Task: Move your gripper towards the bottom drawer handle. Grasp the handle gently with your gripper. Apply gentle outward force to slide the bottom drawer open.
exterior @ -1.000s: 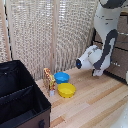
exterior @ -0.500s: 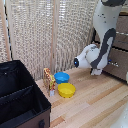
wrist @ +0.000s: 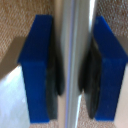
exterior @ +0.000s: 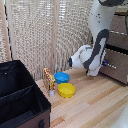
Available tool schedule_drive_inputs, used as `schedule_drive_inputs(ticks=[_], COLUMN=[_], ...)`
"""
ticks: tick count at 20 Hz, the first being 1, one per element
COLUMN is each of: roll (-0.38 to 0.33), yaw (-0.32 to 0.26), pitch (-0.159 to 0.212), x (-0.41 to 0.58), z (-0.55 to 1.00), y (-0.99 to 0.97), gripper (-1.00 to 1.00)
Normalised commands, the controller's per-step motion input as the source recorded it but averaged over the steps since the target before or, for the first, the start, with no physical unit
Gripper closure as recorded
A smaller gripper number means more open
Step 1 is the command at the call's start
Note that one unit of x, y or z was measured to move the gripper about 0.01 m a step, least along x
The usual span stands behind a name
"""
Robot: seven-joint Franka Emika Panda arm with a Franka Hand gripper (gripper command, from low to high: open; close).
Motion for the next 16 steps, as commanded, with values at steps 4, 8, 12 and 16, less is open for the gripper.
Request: schedule_drive_inputs(ticks=[4,8,12,16], roll=[0.0,-0.001,-0.012,-0.01], yaw=[-0.247,-0.273,-0.283,-0.286], pitch=[0.0,0.0,0.0,-0.001], x=[0.0,0.0,0.0,0.0], z=[-0.21,-0.21,-0.19,-0.18], y=[0.61,0.55,0.53,0.51], gripper=[1.0,1.0,1.0,1.0])
